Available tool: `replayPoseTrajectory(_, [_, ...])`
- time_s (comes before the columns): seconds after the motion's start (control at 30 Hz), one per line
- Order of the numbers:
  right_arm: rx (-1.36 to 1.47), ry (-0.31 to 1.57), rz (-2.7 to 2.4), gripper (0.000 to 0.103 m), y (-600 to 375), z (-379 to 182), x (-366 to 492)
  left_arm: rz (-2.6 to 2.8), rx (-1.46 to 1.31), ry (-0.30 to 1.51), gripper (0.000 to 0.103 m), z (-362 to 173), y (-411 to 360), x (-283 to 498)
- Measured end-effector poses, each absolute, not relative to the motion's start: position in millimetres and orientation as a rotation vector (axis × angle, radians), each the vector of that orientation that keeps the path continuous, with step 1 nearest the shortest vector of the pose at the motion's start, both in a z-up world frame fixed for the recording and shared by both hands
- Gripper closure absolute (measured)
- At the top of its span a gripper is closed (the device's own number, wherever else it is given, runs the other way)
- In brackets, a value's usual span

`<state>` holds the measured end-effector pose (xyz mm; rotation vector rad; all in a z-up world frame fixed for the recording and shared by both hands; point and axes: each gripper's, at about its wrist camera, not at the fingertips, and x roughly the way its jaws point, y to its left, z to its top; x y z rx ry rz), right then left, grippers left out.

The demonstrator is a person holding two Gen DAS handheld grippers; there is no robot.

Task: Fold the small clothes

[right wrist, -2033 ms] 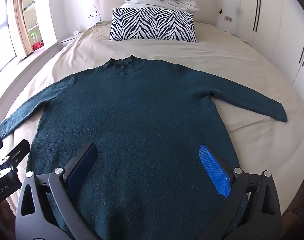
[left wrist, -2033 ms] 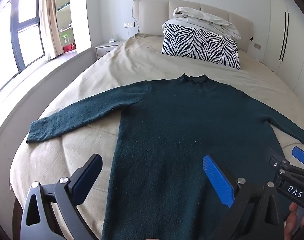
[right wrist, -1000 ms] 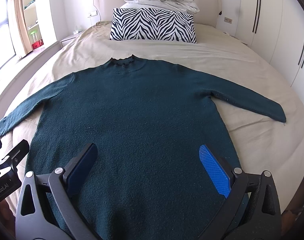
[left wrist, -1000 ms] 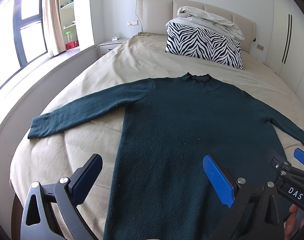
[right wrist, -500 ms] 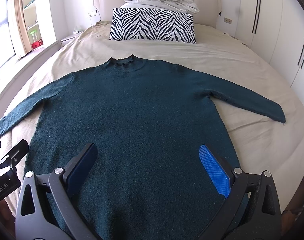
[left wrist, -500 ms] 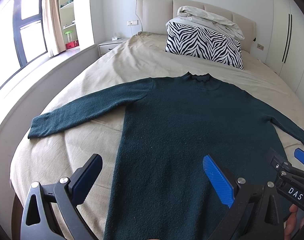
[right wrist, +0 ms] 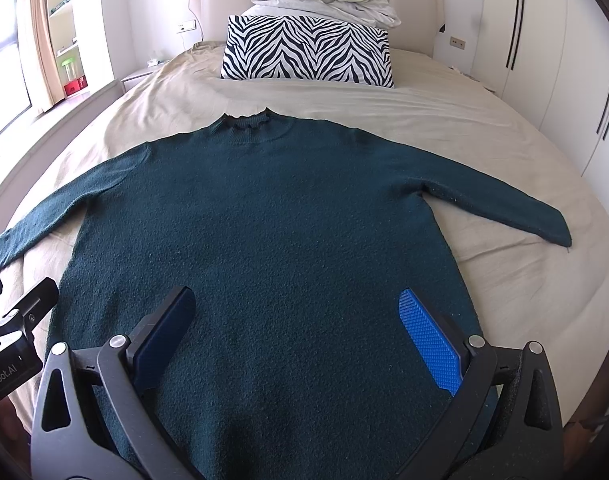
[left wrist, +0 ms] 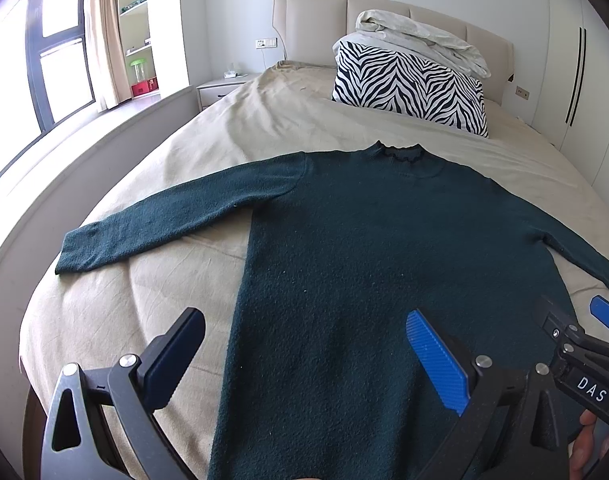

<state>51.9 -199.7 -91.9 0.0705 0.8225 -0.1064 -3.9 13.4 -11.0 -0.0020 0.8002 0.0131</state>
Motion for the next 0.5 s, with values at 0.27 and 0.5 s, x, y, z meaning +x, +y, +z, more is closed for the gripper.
replayPoseTrajectory(0.27, [0.066, 0.823, -0.106, 0.0, -197.9, -92.3, 51.2, 0.013, -0.002, 0.801, 0.0, -11.6, 13.4, -4.9])
replayPoseTrajectory(0.5, [0.063, 0.82, -0.107, 0.0, -196.2, -93.1, 51.0, 0.015, -0.005, 0.805, 0.0, -14.4, 14.1, -6.4])
